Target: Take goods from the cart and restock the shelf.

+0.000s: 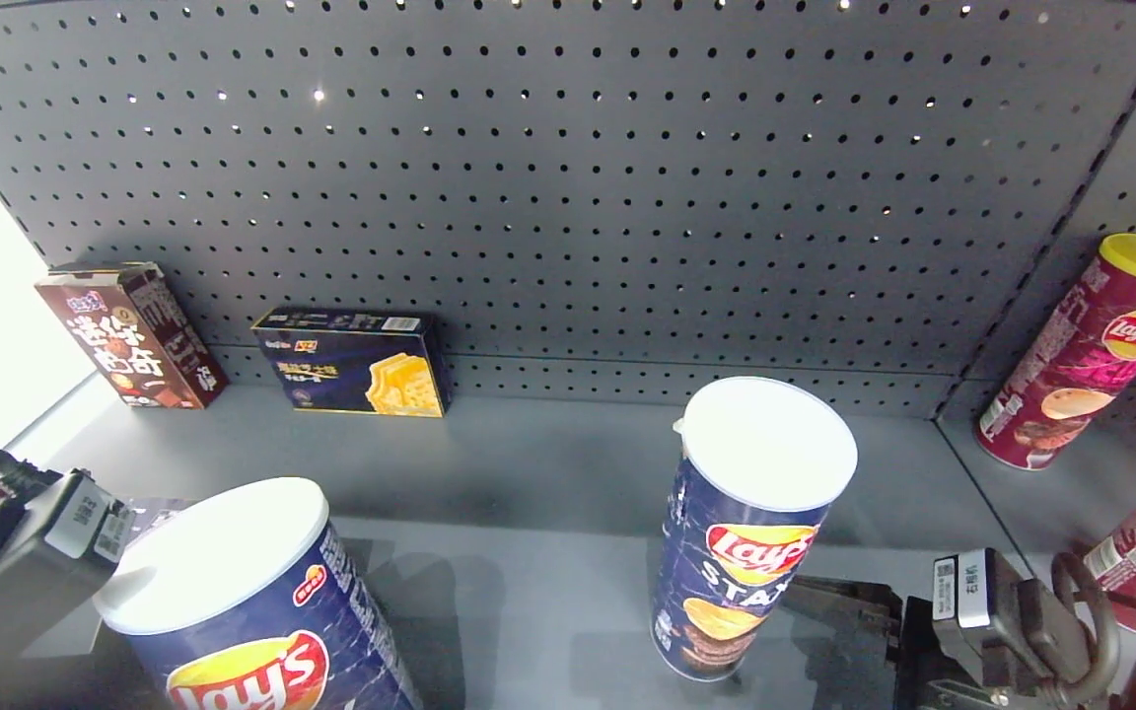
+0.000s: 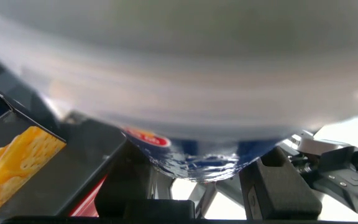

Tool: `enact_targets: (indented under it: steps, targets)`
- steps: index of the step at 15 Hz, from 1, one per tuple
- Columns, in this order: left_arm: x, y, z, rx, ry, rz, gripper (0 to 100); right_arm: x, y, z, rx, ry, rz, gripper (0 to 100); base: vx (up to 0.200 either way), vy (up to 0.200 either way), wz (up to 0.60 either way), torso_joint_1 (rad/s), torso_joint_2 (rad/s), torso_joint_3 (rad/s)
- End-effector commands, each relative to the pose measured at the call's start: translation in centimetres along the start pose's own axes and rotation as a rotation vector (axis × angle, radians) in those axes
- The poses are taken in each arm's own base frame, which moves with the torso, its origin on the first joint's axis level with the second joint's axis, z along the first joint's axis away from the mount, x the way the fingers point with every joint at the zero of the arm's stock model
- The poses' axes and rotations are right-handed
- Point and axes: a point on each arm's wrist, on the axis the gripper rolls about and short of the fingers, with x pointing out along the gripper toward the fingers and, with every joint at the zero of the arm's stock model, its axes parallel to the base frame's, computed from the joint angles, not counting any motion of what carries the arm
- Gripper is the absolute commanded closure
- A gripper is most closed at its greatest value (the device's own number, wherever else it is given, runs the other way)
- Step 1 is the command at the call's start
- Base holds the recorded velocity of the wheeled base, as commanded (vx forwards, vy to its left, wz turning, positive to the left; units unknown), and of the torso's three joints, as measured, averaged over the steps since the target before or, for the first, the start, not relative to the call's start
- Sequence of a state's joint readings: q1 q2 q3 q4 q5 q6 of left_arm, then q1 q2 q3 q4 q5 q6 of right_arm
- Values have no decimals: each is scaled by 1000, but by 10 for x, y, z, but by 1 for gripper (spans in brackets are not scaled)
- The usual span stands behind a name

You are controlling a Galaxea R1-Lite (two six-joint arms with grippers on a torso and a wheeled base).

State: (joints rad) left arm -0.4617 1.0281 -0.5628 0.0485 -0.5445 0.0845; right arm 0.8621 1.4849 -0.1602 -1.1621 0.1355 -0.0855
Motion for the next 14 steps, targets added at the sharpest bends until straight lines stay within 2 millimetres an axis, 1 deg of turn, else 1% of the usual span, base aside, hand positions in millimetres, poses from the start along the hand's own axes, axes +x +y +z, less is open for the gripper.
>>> enact_targets:
  steps: [1,2,6,7,14]
  targets:
    - [-1,-1,0,1,-3,0,100,-4,-5,0,3,-6,-27,0,0,0,0,0,0,0]
    - [-1,-1,0,1,-3,0,100,-4,-5,0,3,-6,-27,0,0,0,0,0,0,0]
    - [-1,-1,0,1,-3,0,100,20,-13,10,2,-27,-29,0,0,0,0,0,0,0]
    - [-1,-1,0,1,-3,0,100,23,-13,11,2,-27,-29,0,0,0,0,0,0,0]
    - [-1,-1,-1,1,-1,0,100,22,-5,8,-4,-15,11,0,0,0,0,0,0,0]
